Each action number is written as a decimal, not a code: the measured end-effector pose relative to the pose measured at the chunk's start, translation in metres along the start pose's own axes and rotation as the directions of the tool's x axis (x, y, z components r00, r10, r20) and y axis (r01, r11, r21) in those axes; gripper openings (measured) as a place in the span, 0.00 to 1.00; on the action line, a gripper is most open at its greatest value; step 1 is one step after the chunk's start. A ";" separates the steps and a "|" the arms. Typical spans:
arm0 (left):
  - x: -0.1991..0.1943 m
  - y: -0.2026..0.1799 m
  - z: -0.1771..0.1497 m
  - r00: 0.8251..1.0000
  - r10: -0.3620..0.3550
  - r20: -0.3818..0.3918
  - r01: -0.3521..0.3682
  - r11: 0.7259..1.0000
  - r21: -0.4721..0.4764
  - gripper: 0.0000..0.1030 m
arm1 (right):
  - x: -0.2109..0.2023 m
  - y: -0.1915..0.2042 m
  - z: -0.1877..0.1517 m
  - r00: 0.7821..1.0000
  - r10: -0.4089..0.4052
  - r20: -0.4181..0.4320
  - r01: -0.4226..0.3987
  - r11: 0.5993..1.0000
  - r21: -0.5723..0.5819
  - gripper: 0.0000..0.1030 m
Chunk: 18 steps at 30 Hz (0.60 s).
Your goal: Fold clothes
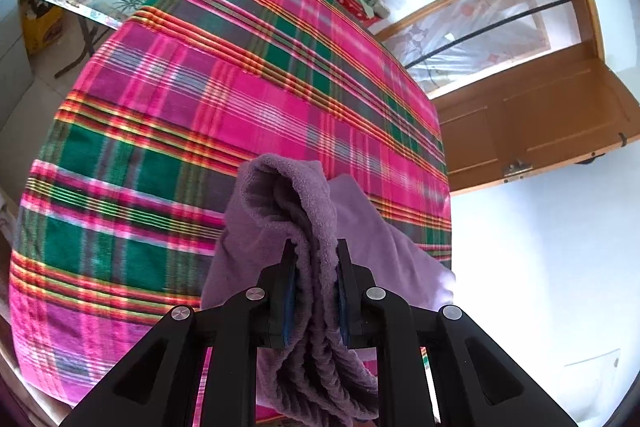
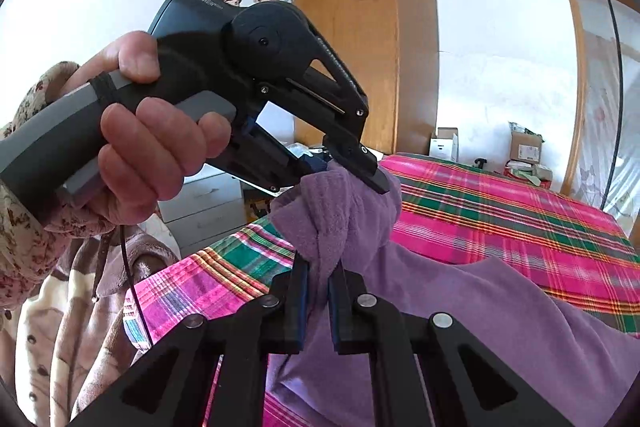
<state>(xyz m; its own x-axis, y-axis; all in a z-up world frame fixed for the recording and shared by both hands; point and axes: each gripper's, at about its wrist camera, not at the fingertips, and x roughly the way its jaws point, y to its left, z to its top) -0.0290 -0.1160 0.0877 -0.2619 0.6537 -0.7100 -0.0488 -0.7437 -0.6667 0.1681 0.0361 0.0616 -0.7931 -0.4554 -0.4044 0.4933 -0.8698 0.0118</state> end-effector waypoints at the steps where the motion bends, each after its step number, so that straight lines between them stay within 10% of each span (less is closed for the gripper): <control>1: 0.003 -0.004 -0.001 1.000 -0.003 -0.005 0.003 1.000 0.006 0.17 | -0.003 -0.005 -0.001 1.000 0.000 0.003 0.000 1.000 0.011 0.08; 18: 0.051 -0.050 -0.004 0.997 -0.020 -0.081 0.025 0.998 0.066 0.17 | -0.041 -0.042 -0.014 0.998 -0.052 0.021 0.050 0.994 0.101 0.08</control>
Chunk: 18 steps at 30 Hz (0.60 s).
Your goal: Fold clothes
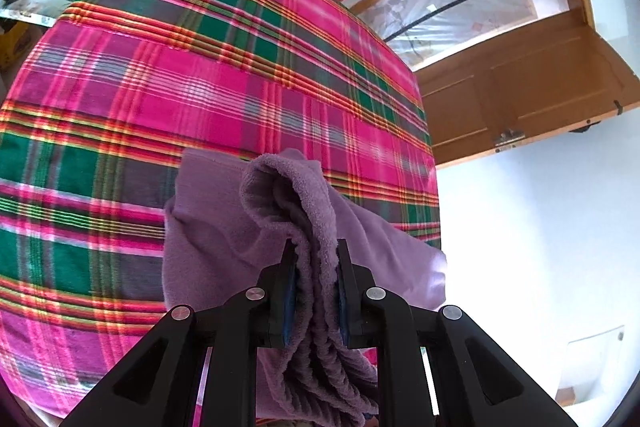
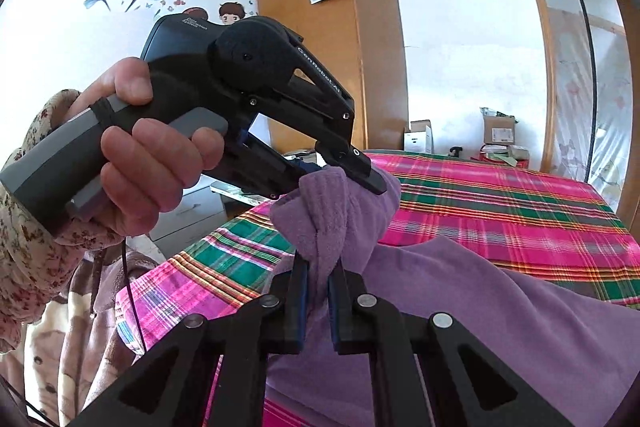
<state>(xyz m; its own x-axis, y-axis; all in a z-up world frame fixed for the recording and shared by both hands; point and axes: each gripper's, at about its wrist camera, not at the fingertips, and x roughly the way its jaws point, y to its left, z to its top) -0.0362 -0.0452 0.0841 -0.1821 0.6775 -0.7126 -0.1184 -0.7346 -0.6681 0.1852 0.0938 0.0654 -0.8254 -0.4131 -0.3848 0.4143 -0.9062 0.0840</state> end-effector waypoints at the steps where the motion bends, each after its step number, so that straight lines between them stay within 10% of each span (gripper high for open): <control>1: 0.003 -0.002 0.000 1.000 -0.001 -0.005 0.001 1.000 0.002 0.17 | 0.000 -0.003 -0.001 1.000 -0.003 0.000 0.003 1.000 0.002 0.08; 18: 0.043 -0.034 -0.006 0.997 -0.013 -0.074 0.017 0.999 0.051 0.17 | -0.025 -0.036 -0.012 0.998 -0.069 -0.005 0.070 0.996 0.057 0.08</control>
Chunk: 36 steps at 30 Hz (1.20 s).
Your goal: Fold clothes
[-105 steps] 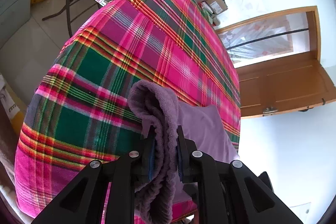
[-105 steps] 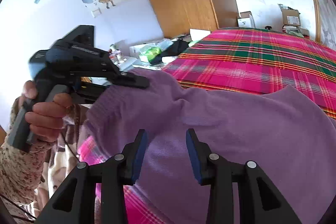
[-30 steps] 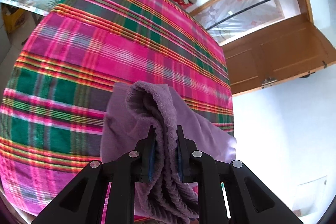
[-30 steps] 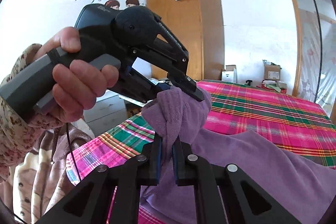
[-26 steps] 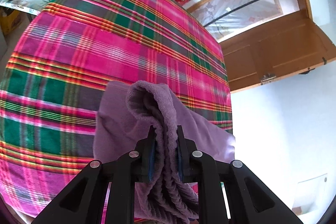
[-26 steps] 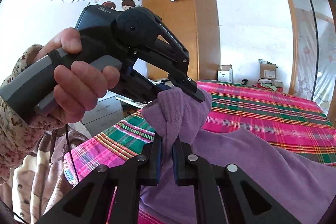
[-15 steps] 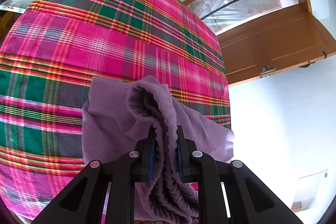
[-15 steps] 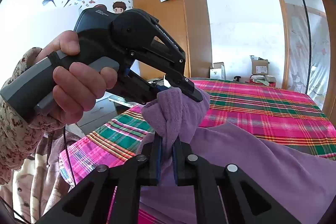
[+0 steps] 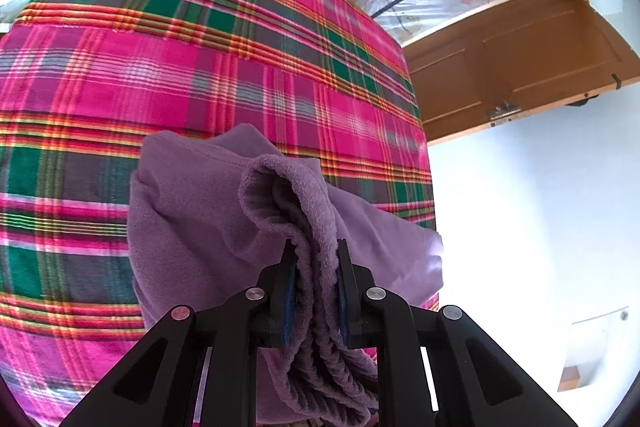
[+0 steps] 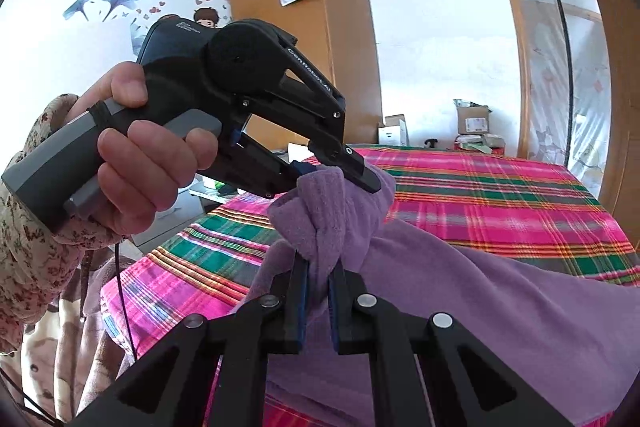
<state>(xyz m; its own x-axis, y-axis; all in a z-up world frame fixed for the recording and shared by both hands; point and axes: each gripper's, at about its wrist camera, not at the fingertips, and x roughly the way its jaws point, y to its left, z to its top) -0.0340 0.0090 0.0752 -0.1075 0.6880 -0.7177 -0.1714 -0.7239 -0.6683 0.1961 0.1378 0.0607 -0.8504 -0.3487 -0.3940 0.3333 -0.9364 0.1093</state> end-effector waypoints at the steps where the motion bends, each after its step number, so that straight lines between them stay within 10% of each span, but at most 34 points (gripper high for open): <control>1: 0.004 -0.001 0.000 1.000 -0.001 -0.006 0.001 1.000 0.001 0.17 | -0.001 -0.002 -0.001 1.000 -0.006 -0.002 0.006 1.000 0.005 0.08; 36: 0.069 -0.018 0.000 0.993 -0.037 -0.108 0.038 0.999 0.011 0.24 | 0.003 -0.052 -0.037 0.987 -0.094 -0.133 0.108 0.989 0.104 0.10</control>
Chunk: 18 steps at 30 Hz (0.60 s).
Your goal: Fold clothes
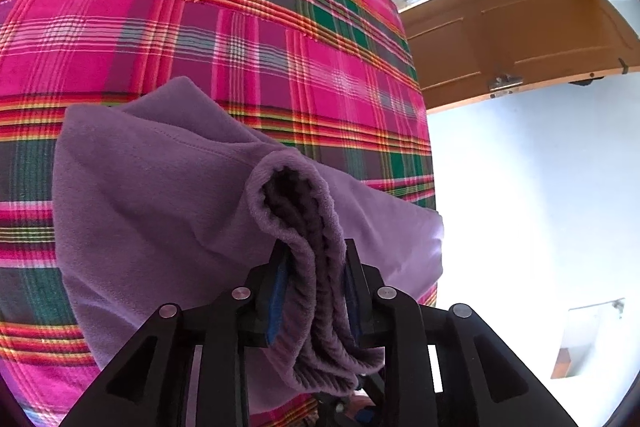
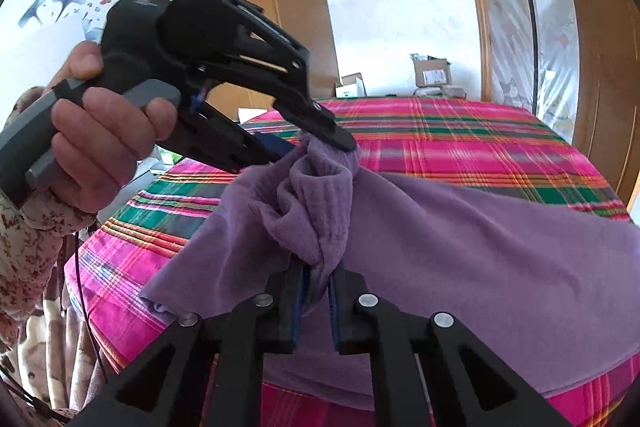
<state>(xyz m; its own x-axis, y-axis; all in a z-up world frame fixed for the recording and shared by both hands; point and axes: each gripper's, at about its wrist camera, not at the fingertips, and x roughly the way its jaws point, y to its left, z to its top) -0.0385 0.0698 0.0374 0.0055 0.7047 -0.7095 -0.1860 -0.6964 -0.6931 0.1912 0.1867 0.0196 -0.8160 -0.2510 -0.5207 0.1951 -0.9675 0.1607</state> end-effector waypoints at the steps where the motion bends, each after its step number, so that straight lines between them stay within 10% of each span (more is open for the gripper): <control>1: 0.000 -0.001 0.000 1.000 -0.003 0.002 0.003 1.000 0.003 0.24 | 0.000 -0.002 -0.001 1.000 0.002 -0.003 -0.002 1.000 0.010 0.10; 18: -0.044 0.034 -0.024 0.984 -0.067 0.164 0.076 0.996 -0.046 0.27 | 0.005 -0.037 -0.011 0.994 0.087 -0.069 -0.072 0.979 0.193 0.16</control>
<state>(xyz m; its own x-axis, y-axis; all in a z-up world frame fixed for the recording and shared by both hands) -0.0215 0.0115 0.0420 -0.1434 0.7626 -0.6308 -0.1393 -0.6465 -0.7501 0.1857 0.2213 0.0015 -0.7566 -0.3353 -0.5614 0.1447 -0.9231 0.3564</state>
